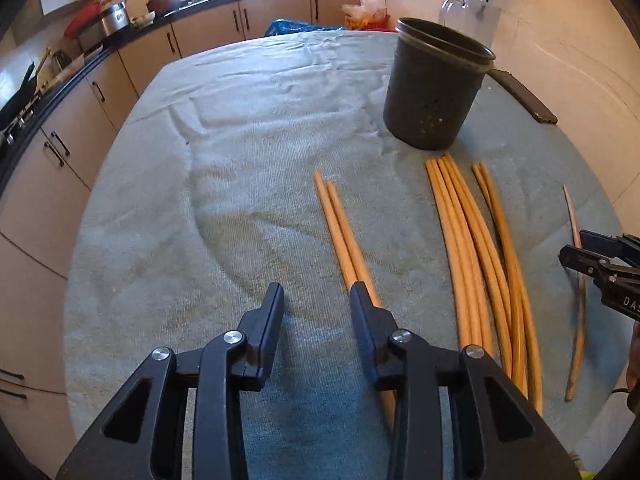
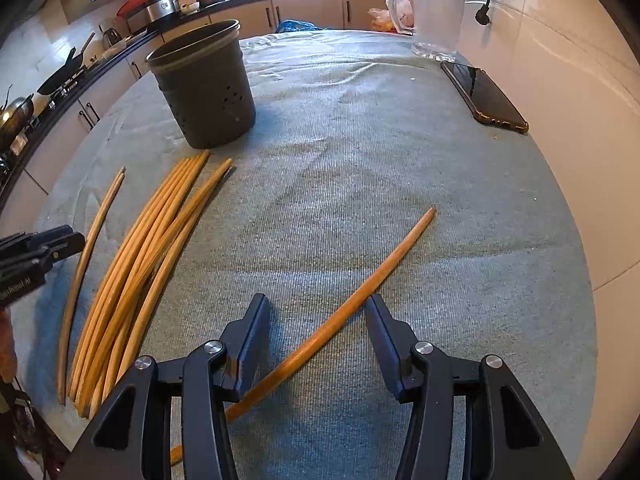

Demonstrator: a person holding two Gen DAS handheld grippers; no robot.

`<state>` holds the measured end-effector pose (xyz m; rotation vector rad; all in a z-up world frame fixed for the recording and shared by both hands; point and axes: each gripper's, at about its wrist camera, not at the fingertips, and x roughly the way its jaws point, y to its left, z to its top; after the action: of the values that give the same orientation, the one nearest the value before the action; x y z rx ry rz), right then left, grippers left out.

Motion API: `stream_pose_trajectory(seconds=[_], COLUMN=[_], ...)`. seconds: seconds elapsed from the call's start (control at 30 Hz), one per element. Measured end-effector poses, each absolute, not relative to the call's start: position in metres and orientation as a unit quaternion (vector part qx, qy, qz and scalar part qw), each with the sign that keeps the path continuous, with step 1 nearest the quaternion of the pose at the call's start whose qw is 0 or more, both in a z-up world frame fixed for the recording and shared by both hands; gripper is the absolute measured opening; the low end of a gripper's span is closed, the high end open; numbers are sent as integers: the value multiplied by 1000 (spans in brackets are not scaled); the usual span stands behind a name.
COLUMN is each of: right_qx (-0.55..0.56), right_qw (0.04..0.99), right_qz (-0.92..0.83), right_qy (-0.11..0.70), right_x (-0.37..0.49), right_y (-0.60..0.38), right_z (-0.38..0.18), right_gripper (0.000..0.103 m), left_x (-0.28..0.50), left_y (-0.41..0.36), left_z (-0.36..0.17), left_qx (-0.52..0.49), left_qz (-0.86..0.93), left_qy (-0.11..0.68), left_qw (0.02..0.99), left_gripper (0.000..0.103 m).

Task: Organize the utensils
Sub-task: 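Close right tool on one chopstick while left tool closes on another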

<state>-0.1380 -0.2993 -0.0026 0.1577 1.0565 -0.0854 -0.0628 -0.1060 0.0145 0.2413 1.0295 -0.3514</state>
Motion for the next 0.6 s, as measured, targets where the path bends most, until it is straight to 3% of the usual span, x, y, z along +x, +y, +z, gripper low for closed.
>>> stream_pose_trajectory(seconds=[0.2, 0.4, 0.47, 0.6], right_qx=[83, 71, 64, 49], right_qw=[861, 860, 860, 857], right_qz=[-38, -49, -49, -27], right_qy=[501, 503, 503, 512], right_x=[-139, -136, -135, -137], right_y=[-302, -297, -295, -300], right_z=[-2, -2, -2, -1], right_gripper=[55, 57, 57, 54], left_x=[-55, -45, -39, -39], left_y=[-120, -148, -152, -133], left_z=[15, 6, 5, 17], left_qx=[158, 223, 215, 149], left_qz=[-131, -81, -85, -125], left_qy=[489, 495, 502, 504], left_qw=[848, 836, 833, 842], left_gripper=[36, 23, 17, 21])
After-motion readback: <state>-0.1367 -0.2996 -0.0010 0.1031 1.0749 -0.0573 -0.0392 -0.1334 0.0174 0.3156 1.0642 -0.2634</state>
